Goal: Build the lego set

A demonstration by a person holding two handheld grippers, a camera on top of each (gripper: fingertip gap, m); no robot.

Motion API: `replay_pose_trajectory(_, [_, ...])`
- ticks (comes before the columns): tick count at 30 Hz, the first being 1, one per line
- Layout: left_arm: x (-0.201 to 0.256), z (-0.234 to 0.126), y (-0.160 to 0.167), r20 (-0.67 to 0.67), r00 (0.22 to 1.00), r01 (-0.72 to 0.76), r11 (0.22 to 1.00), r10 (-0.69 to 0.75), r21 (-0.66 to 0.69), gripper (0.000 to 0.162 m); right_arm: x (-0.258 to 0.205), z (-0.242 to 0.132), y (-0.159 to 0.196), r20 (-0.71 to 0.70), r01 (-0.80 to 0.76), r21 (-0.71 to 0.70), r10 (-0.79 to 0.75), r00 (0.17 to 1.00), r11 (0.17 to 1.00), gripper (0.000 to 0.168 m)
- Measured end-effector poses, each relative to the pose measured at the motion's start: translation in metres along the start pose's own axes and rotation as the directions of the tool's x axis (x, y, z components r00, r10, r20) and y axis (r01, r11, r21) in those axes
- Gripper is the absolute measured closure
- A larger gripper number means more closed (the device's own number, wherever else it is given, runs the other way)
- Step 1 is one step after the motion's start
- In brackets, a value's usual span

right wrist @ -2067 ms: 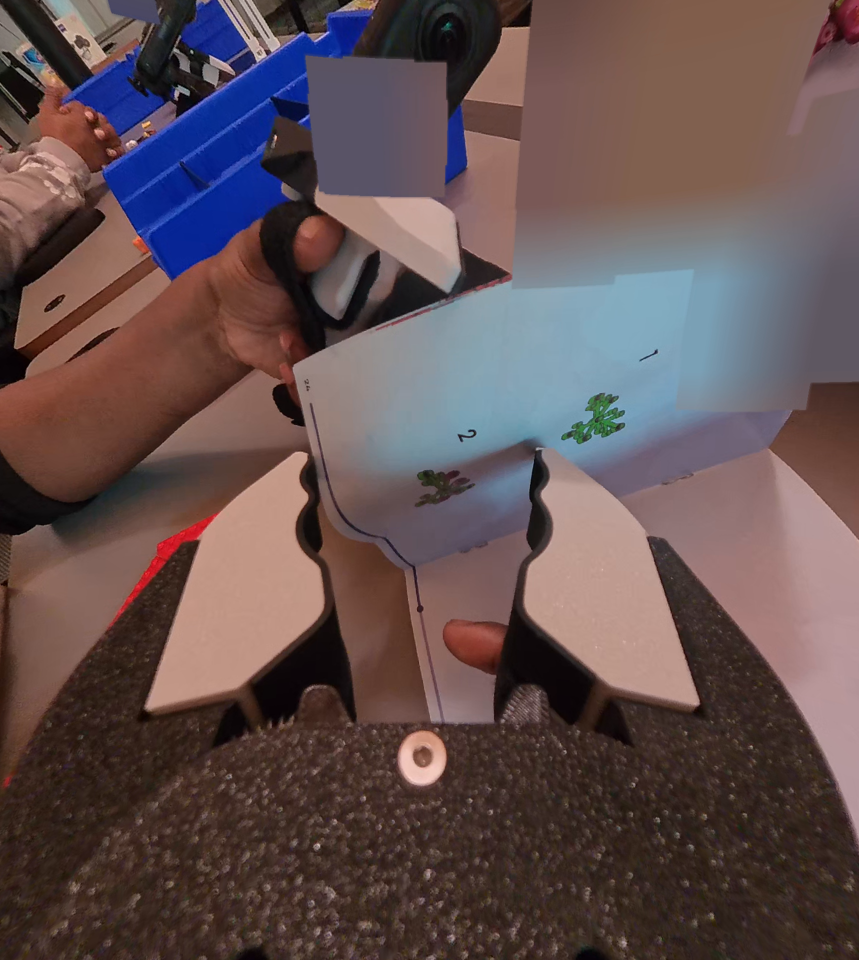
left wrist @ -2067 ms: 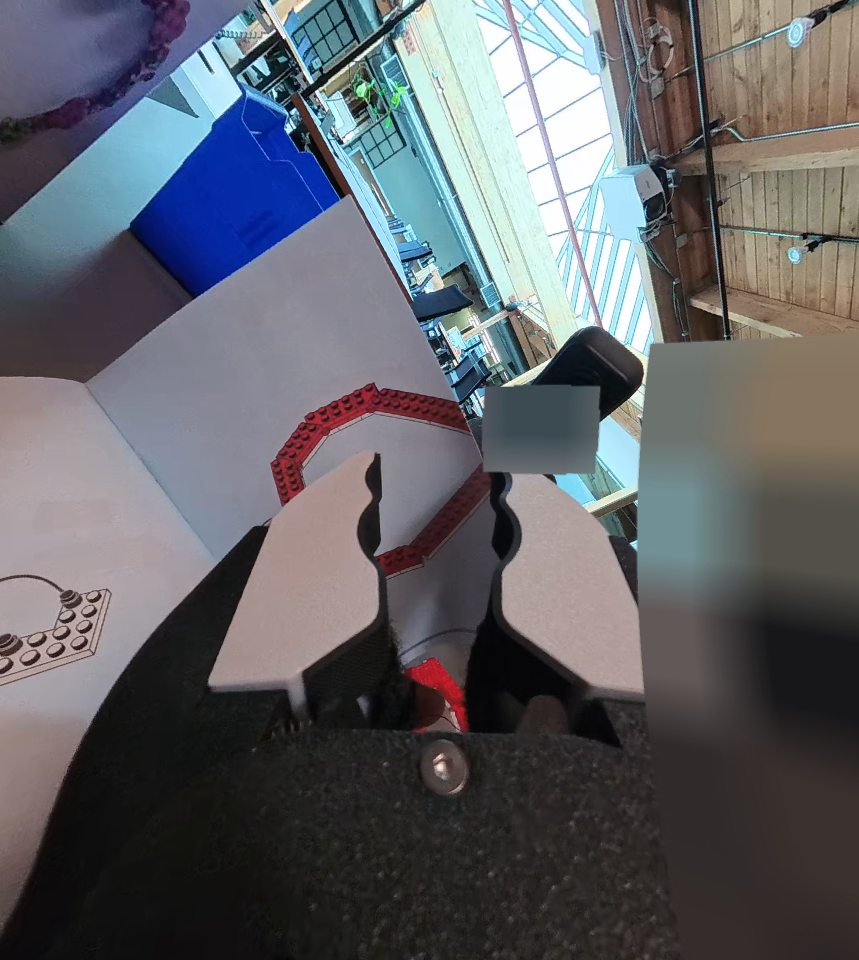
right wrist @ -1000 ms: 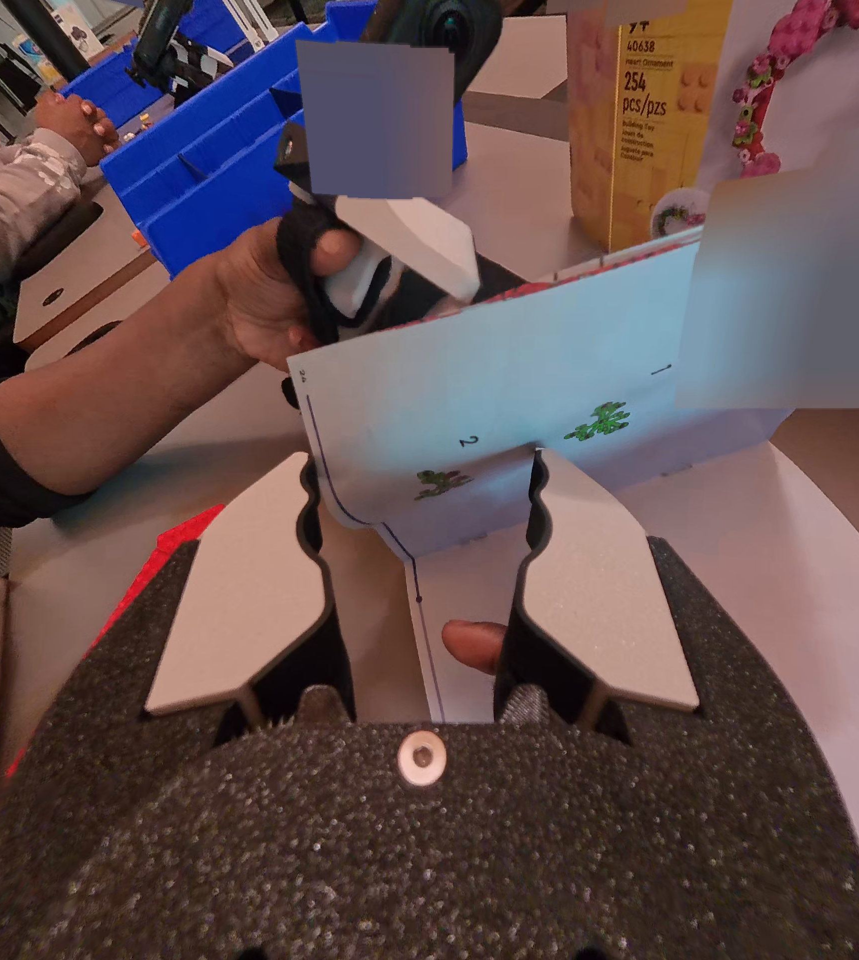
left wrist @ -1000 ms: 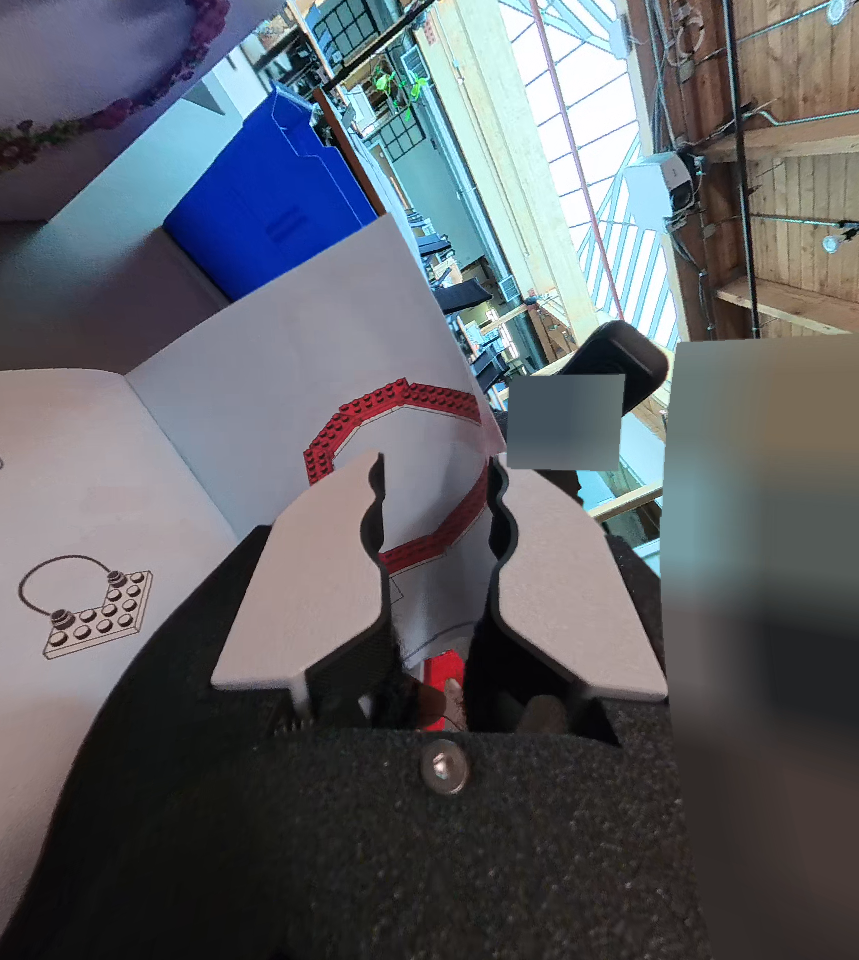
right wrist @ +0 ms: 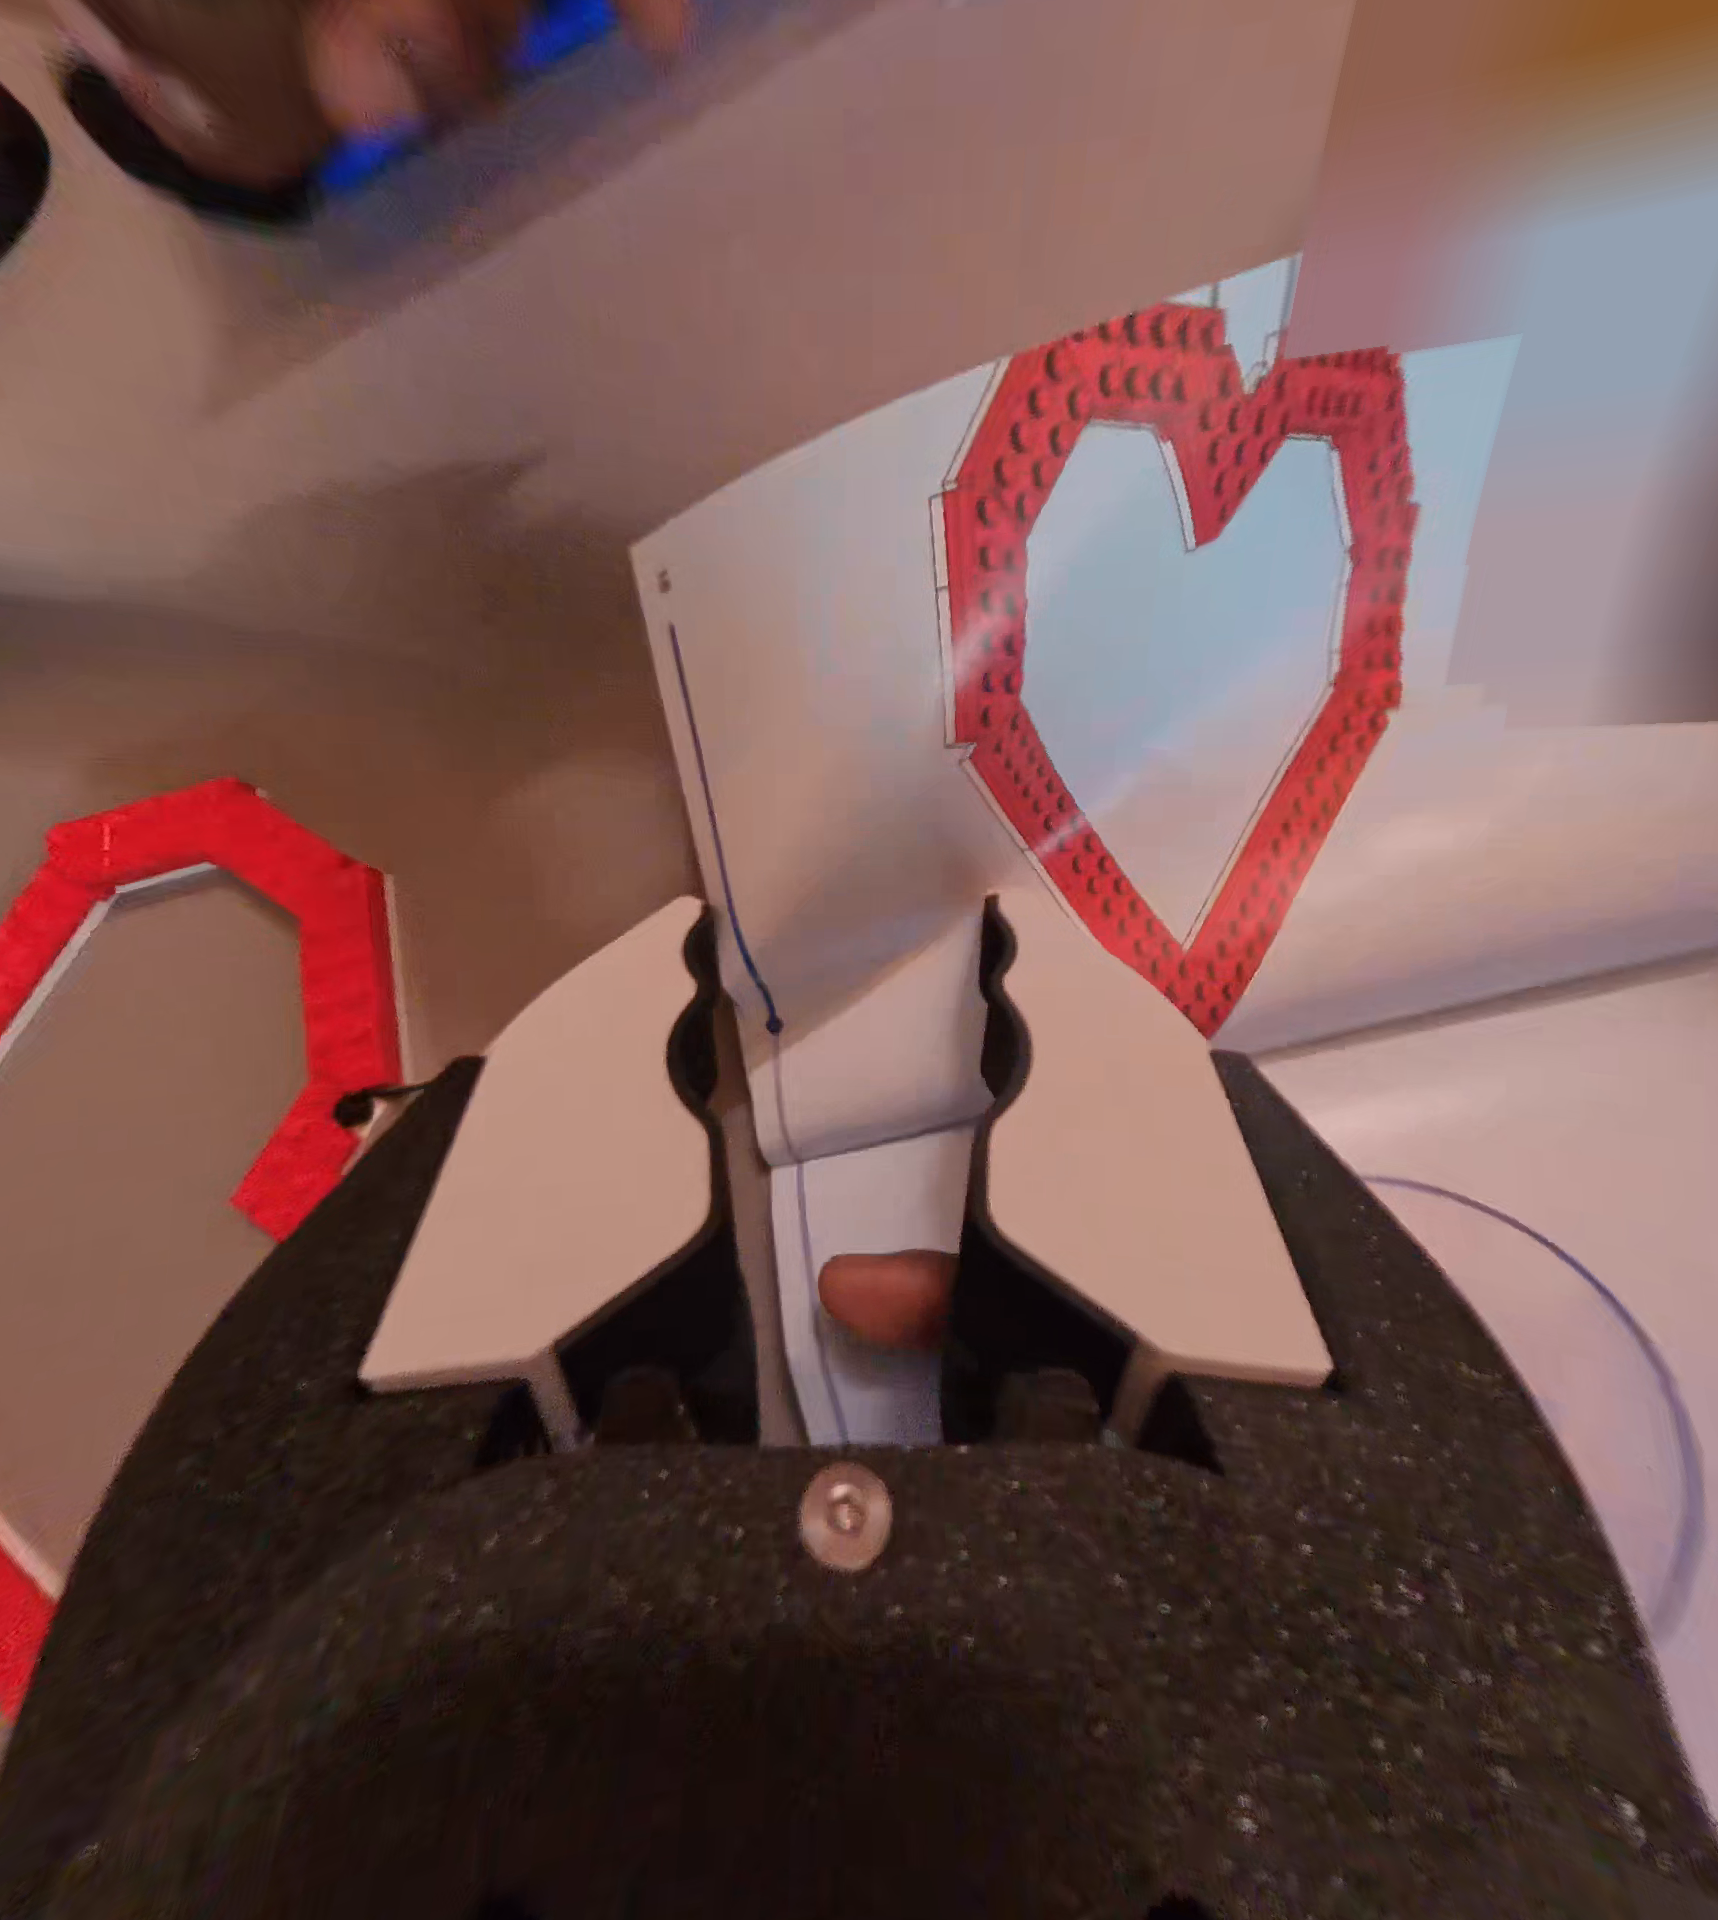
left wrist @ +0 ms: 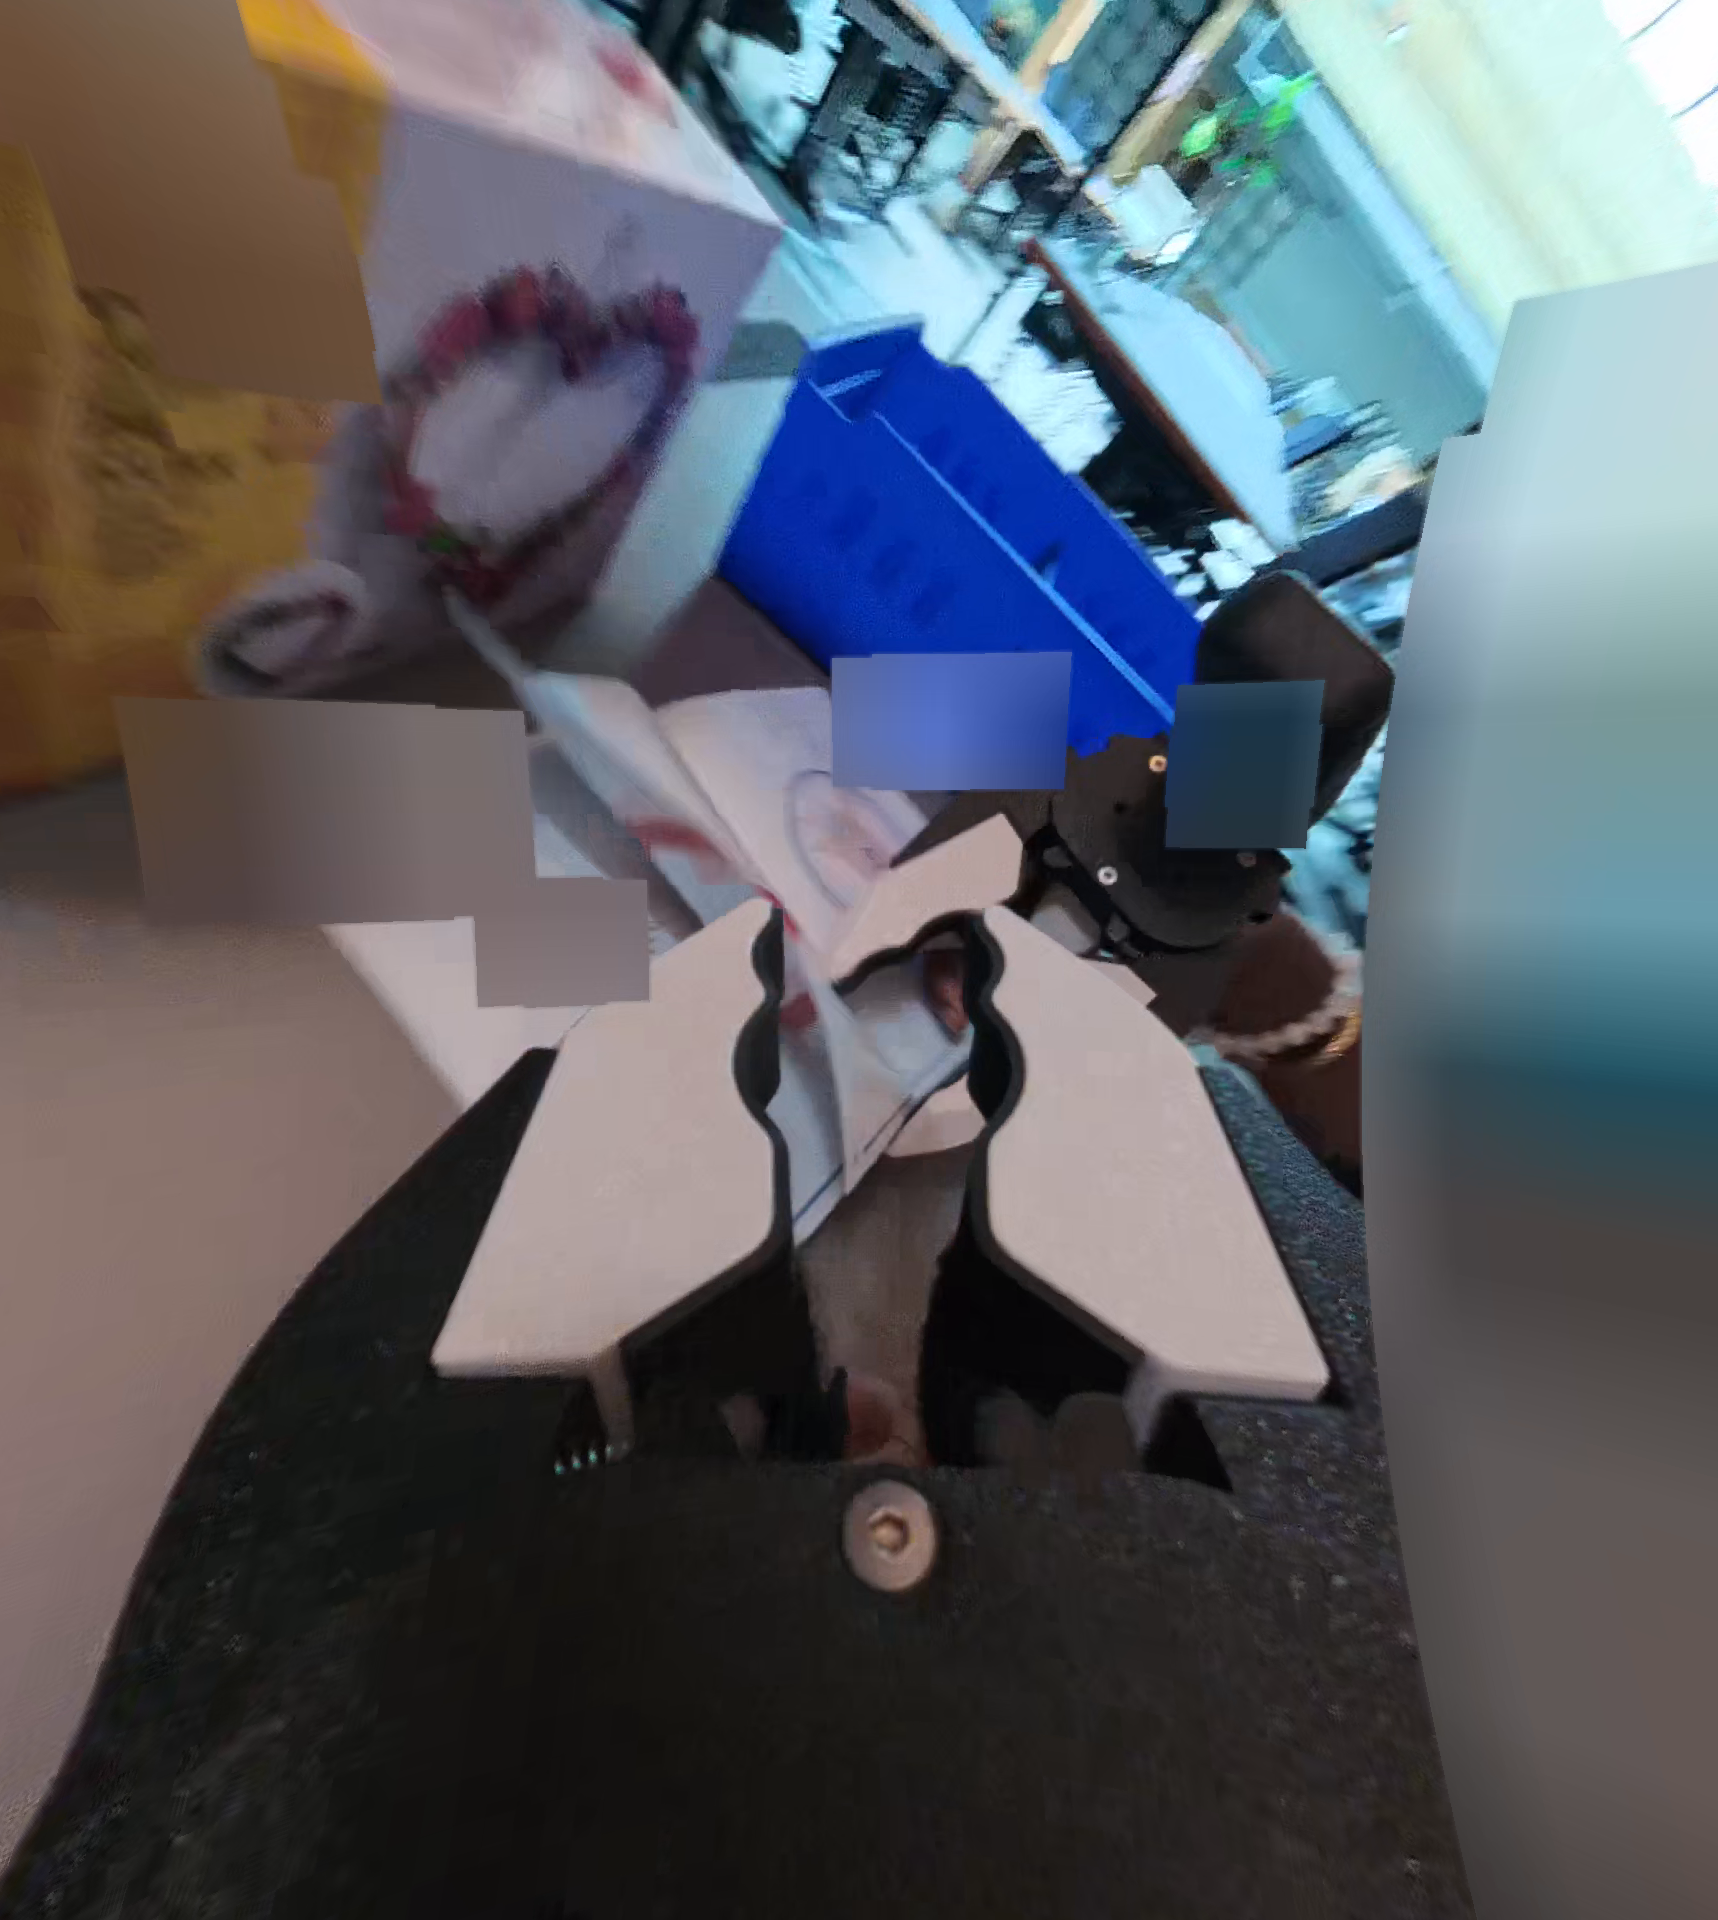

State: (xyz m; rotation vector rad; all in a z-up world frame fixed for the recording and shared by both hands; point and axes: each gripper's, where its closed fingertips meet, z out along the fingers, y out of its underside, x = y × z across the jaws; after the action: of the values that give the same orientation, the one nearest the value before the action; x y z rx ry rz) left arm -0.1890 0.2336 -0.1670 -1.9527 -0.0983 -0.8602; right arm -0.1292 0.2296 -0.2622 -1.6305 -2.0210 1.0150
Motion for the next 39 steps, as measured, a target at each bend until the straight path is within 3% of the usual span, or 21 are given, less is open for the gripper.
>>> replay_pose_trajectory(3, [-0.005,-0.016,0.002,0.175,0.968,-0.172,0.984,0.178,-0.047,0.133,-0.003,0.012,0.003,0.084,-0.111,0.025,0.108,0.991,0.994,0.127])
replay_pose_trajectory(6, [-0.002,-0.001,0.032,0.193,0.920,-0.303,0.932,0.340,-0.199,0.139,-0.007,0.007,0.001,0.161,-0.190,0.047,0.180,0.970,0.981,0.120])
replay_pose_trajectory(12, [-0.021,0.036,0.073,0.247,0.796,-0.432,0.805,0.553,-0.407,0.147,-0.026,-0.001,0.008,0.187,-0.019,0.020,0.015,0.982,1.000,0.108])
replay_pose_trajectory(14, [-0.035,0.033,0.085,0.267,0.786,-0.401,0.788,0.558,-0.468,0.150,-0.032,-0.008,0.002,0.230,-0.032,0.062,0.017,0.973,0.998,0.121])
replay_pose_trajectory(17, [-0.045,0.031,0.098,0.262,0.834,-0.324,0.815,0.486,-0.480,0.153,-0.007,-0.029,-0.015,0.203,-0.240,0.174,0.204,0.958,0.955,0.168])
replay_pose_trajectory(20, [-0.028,0.033,0.075,0.243,0.837,-0.386,0.843,0.491,-0.373,0.153,0.038,-0.035,0.005,0.058,-0.426,0.150,0.422,0.905,0.892,0.168])
replay_pose_trajectory(23, [0.008,0.050,0.061,0.117,0.806,-0.533,0.797,0.581,-0.284,0.156,0.044,-0.031,0.008,0.089,-0.531,0.159,0.523,0.847,0.832,0.168])
replay_pose_trajectory(28, [0.017,0.096,0.103,-0.074,0.853,-0.490,0.744,0.517,-0.455,0.162,0.028,-0.016,0.008,0.260,-0.685,0.058,0.651,0.713,0.726,0.168])
replay_pose_trajectory(29, [0.012,0.098,0.116,-0.088,0.876,-0.447,0.729,0.474,-0.518,0.162,0.028,-0.011,0.012,0.267,-0.713,0.029,0.682,0.681,0.700,0.168])
replay_pose_trajectory(32, [0.007,0.095,0.120,-0.068,0.913,-0.374,0.764,0.401,-0.526,0.162,0.028,-0.008,0.015,0.334,-0.774,-0.014,0.733,0.593,0.633,0.168])
replay_pose_trajectory(35, [0.007,0.094,0.120,-0.070,0.894,-0.410,0.746,0.442,-0.525,0.162,0.035,-0.007,0.014,0.309,-0.773,-0.019,0.739,0.599,0.634,0.168])
replay_pose_trajectory(39, [0.007,0.094,0.120,-0.051,0.895,-0.407,0.766,0.442,-0.498,0.162,0.092,-0.007,0.005,0.143,-0.753,0.137,0.739,0.658,0.644,0.168])
